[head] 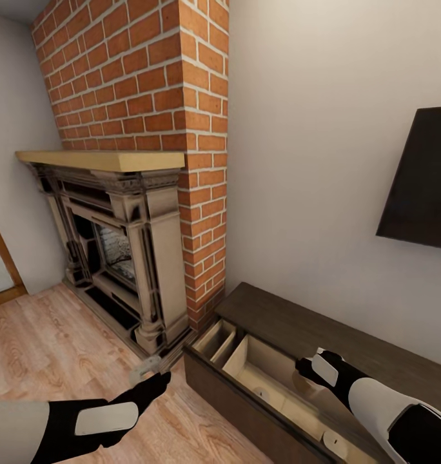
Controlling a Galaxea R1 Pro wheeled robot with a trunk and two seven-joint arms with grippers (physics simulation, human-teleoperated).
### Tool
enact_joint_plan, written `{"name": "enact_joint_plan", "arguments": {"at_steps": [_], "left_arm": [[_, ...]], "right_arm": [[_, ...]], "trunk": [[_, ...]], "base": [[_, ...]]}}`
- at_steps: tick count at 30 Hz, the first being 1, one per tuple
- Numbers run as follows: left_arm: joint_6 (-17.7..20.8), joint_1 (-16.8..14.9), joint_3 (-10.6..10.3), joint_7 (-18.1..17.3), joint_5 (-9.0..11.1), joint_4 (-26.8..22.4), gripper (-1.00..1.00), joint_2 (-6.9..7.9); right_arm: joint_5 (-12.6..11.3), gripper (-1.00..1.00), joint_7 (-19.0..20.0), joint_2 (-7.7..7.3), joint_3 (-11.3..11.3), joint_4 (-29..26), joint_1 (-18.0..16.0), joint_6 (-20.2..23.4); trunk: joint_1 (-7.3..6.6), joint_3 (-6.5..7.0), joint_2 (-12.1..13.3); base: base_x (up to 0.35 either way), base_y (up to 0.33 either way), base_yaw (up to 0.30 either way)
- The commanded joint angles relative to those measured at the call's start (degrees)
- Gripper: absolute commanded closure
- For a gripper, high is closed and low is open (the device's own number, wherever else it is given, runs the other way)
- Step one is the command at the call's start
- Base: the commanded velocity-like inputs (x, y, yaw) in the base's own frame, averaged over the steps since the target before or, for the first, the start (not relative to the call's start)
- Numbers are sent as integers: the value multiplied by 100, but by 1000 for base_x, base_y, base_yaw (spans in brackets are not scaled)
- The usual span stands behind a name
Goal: Place each of the two pumpkins and all three candles from the living room inside a cabinet in the living room (use any cabinet), then make sure every cabinet is closed, and position the cauldron so it is next to a table in the living room.
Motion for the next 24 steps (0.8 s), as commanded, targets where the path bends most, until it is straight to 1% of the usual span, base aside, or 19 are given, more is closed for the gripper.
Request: {"name": "enact_joint_plan", "arguments": {"at_steps": [1,6,24], "left_arm": [[-36,-11,-18,13,22,-41,-100,2],[-45,-11,-20,50,4,-189,-100,7],[-71,-11,-17,56,-3,-275,-100,59]], "right_arm": [[-42,100,-36,-6,41,-19,-3,24],[-33,100,-27,-6,42,-16,-3,22],[-34,100,-25,-7,43,-14,-3,22]], "trunk": [[23,-25,-46],[132,-115,-246],[528,-440,-968]], "base": [[0,0,0],[0,0,0],[0,0,0]]}}
